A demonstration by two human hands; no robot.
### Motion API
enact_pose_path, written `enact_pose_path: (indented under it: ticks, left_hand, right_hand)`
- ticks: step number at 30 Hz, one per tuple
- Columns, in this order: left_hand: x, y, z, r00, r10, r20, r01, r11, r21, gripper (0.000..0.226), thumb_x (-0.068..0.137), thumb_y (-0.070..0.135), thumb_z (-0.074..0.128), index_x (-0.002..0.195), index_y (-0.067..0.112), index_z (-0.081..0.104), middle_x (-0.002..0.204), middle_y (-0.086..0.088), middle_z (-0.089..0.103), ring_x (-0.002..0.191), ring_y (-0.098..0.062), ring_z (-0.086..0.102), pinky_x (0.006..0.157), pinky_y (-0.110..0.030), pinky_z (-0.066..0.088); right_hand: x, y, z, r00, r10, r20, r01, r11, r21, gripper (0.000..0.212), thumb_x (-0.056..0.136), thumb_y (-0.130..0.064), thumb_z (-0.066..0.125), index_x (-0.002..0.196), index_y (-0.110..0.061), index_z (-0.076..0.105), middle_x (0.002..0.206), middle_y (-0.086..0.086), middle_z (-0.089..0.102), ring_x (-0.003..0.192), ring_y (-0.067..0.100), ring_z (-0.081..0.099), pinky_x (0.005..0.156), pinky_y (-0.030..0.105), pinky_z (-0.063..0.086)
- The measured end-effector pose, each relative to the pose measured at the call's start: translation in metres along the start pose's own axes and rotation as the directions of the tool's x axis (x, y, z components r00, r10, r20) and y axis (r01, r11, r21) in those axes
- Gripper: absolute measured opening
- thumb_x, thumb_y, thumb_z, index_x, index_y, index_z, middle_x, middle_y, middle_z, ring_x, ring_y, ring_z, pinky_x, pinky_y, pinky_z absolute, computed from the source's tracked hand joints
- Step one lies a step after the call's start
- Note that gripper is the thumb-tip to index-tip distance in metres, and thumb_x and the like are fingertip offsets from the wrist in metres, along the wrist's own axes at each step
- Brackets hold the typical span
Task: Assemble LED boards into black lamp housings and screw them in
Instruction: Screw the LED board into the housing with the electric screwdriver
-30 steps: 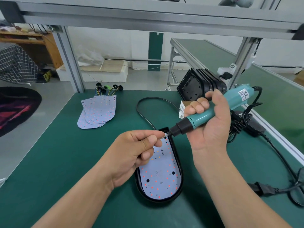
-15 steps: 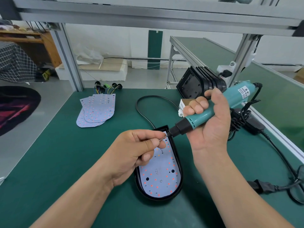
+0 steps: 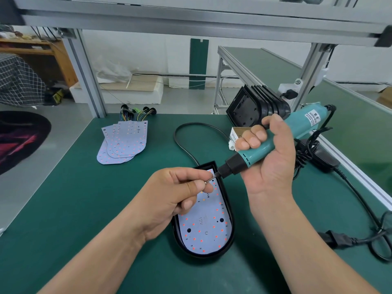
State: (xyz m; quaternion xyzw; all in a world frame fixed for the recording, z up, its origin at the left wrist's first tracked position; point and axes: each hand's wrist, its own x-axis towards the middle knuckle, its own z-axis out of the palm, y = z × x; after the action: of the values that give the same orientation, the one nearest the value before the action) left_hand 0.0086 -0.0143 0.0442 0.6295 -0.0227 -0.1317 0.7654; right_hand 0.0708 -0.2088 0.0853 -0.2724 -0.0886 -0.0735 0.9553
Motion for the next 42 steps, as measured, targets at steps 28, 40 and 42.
enact_pose_path:
  ticks: [28,40,42]
  left_hand:
    - [0.009,-0.003,-0.005,0.925,0.23,-0.303,-0.153,0.954,0.256,0.018,0.1,0.023,0.071,0.117,0.03,0.074,0.096,0.006,0.082,0.049,-0.006,0.051,0.052,-0.015,0.043]
    - [0.016,-0.005,-0.019,0.887,0.261,-0.382,0.205,0.517,0.831,0.041,0.082,0.071,0.07,0.106,0.038,0.069,0.104,0.011,0.057,0.092,-0.01,0.064,0.078,-0.034,0.054]
    - [0.017,-0.006,-0.02,0.895,0.253,-0.367,0.197,0.515,0.834,0.035,0.082,0.069,0.071,0.091,0.035,0.07,0.087,0.011,0.063,0.077,-0.005,0.065,0.071,-0.032,0.056]
  right_hand:
    - [0.006,0.009,-0.018,0.986,-0.026,-0.166,0.026,1.0,0.001,0.028,0.099,-0.04,0.072,0.088,-0.017,0.06,0.071,-0.003,0.048,0.06,0.012,0.049,0.06,0.027,0.049]
    - [0.018,0.0,-0.031,0.982,-0.097,-0.162,0.087,0.994,-0.073,0.024,0.096,-0.034,0.077,0.085,-0.018,0.064,0.072,-0.001,0.051,0.061,0.014,0.05,0.062,0.03,0.051]
    - [0.018,0.0,-0.031,0.984,-0.086,-0.153,0.078,0.995,-0.062,0.025,0.096,-0.035,0.078,0.085,-0.018,0.063,0.072,-0.002,0.051,0.062,0.014,0.05,0.062,0.03,0.051]
